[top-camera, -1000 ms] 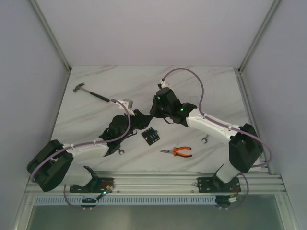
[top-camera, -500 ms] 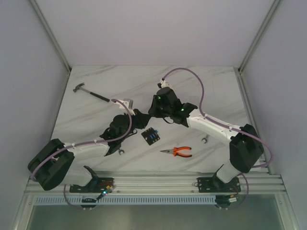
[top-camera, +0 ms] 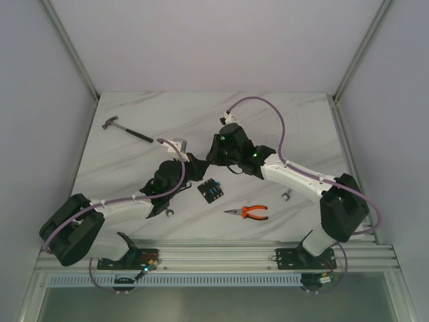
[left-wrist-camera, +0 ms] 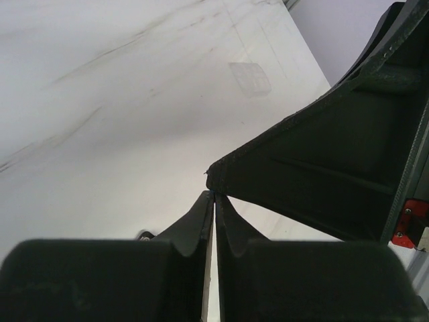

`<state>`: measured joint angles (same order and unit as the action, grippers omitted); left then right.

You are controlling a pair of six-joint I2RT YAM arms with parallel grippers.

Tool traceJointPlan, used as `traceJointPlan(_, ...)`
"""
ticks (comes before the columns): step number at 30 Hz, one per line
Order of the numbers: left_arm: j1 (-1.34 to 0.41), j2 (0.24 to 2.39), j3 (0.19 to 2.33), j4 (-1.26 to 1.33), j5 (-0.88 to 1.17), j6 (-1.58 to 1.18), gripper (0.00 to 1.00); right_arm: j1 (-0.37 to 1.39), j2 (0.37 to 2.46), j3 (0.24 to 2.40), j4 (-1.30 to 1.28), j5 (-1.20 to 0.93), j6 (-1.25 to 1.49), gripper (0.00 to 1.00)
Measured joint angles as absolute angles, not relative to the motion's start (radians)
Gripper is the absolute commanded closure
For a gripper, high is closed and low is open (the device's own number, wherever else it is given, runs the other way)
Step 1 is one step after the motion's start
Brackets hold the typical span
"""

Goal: Snap on the fuse box
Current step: Pick up the fuse from the center of the board.

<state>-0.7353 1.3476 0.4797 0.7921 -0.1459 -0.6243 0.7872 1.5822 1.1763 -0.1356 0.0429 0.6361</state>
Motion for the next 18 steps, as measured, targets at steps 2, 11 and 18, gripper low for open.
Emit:
traceJointPlan(2, -0.735, 1.348, 0.48, 0.785, -0.147, -0.623, 0.92, 0.787, 1.581, 1.171, -0.132, 0.04, 0.636, 0.89)
traceJointPlan(11, -0.735, 1.344, 0.48, 0.776, -0.15, -0.618, 0.99, 0.787, 1.572, 1.155, -0.114, 0.019, 0.646, 0.76)
traceJointPlan(18, -0.735, 1.326, 0.48, 0.772, -0.149, -0.591, 1.0, 0.78, 1.513, 1.14, -0.114, -0.013, 0.577, 0.67)
